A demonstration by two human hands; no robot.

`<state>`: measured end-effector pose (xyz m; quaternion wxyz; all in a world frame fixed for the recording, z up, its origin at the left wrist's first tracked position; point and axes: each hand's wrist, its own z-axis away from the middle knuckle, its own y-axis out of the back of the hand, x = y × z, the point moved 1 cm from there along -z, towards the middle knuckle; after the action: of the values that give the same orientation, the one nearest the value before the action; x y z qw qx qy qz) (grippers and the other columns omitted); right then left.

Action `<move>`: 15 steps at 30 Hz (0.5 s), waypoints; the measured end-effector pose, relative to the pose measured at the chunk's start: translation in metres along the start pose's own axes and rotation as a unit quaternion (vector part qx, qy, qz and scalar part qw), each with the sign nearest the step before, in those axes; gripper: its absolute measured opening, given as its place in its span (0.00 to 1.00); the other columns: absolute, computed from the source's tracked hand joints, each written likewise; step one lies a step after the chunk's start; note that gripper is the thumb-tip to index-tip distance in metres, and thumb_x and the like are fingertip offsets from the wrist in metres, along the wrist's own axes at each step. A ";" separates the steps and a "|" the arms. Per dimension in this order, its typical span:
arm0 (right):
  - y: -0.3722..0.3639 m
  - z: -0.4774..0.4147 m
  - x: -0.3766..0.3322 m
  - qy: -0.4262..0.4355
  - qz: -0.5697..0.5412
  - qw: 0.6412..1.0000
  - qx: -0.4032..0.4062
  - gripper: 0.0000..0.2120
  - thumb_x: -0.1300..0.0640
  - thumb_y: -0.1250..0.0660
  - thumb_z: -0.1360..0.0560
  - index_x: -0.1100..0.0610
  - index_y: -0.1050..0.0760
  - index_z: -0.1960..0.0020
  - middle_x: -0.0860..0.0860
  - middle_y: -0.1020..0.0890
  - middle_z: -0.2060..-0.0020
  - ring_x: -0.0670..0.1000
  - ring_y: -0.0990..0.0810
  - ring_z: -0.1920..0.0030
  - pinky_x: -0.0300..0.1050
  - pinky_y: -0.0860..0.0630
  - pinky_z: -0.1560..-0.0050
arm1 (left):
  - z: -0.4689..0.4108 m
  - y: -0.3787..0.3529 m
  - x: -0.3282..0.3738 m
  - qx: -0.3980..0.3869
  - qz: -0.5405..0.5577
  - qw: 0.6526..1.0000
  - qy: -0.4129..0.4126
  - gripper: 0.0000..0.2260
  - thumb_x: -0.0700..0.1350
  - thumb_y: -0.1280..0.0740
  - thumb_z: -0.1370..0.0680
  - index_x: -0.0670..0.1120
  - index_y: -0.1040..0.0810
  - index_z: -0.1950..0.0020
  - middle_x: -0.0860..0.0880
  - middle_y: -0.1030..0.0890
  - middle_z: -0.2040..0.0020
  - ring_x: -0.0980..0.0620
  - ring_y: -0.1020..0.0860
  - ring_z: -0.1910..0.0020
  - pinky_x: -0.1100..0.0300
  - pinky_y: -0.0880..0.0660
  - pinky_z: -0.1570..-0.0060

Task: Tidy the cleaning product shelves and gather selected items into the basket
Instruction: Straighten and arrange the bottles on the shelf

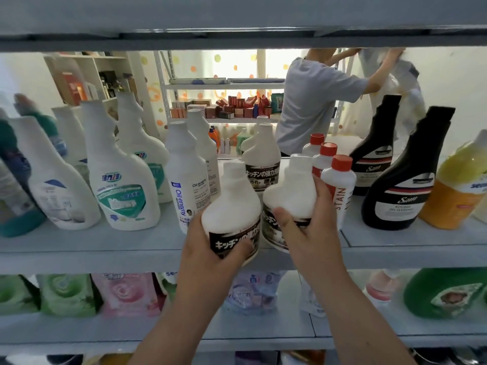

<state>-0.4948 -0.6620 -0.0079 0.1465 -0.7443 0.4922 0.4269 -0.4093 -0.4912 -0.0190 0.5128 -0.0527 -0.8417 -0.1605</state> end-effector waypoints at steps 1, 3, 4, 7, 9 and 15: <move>-0.006 -0.002 0.001 0.006 0.014 1.000 -0.016 0.37 0.48 0.25 0.24 0.44 0.41 0.22 0.47 0.30 0.32 0.48 0.29 0.33 0.41 0.26 0.36 | 0.002 0.008 -0.002 0.008 0.014 1.000 0.001 0.29 0.62 0.26 0.38 0.80 0.35 0.43 0.76 0.24 0.44 0.74 0.25 0.45 0.81 0.31 0.55; -0.017 -0.004 0.002 0.012 0.049 0.998 -0.047 0.41 0.54 0.25 0.25 0.45 0.45 0.20 0.49 0.33 0.31 0.46 0.33 0.35 0.31 0.34 0.34 | 0.007 0.023 -0.008 0.015 0.041 0.999 -0.004 0.28 0.61 0.27 0.39 0.78 0.32 0.43 0.74 0.21 0.46 0.74 0.23 0.48 0.80 0.29 0.57; -0.023 -0.005 0.002 0.008 0.061 0.996 -0.065 0.44 0.55 0.25 0.27 0.44 0.47 0.20 0.49 0.34 0.31 0.42 0.35 0.38 0.24 0.37 0.38 | 0.009 0.030 -0.012 0.017 0.055 0.998 -0.003 0.28 0.60 0.26 0.39 0.78 0.30 0.43 0.73 0.20 0.47 0.72 0.21 0.48 0.77 0.27 0.57; -0.040 -0.008 -0.003 -0.015 0.063 0.991 -0.121 0.50 0.55 0.24 0.27 0.38 0.54 0.19 0.50 0.33 0.28 0.42 0.32 0.36 0.35 0.29 0.34 | 0.015 0.050 -0.022 0.012 0.094 0.995 0.017 0.28 0.60 0.26 0.39 0.78 0.29 0.43 0.69 0.17 0.47 0.67 0.19 0.49 0.63 0.22 0.53; -0.052 -0.011 -0.007 -0.015 0.070 0.987 -0.144 0.51 0.54 0.25 0.25 0.39 0.58 0.18 0.52 0.32 0.25 0.50 0.27 0.31 0.55 0.24 0.32 | 0.016 0.061 -0.031 0.006 0.134 0.990 0.039 0.29 0.58 0.24 0.39 0.75 0.26 0.41 0.61 0.15 0.45 0.57 0.16 0.47 0.53 0.19 0.52; -0.087 -0.019 -0.014 -0.006 0.135 0.981 -0.136 0.47 0.52 0.26 0.23 0.43 0.56 0.18 0.54 0.36 0.22 0.56 0.33 0.25 0.55 0.32 0.28 | 0.023 0.078 -0.047 -0.008 0.219 0.972 0.082 0.29 0.54 0.21 0.39 0.67 0.21 0.39 0.50 0.14 0.46 0.47 0.16 0.48 0.50 0.18 0.54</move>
<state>-0.4129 -0.6242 -0.0035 -0.0120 -0.6813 0.5247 0.5103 -0.3870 -0.4070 -0.0530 0.6022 -0.2264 -0.7636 -0.0552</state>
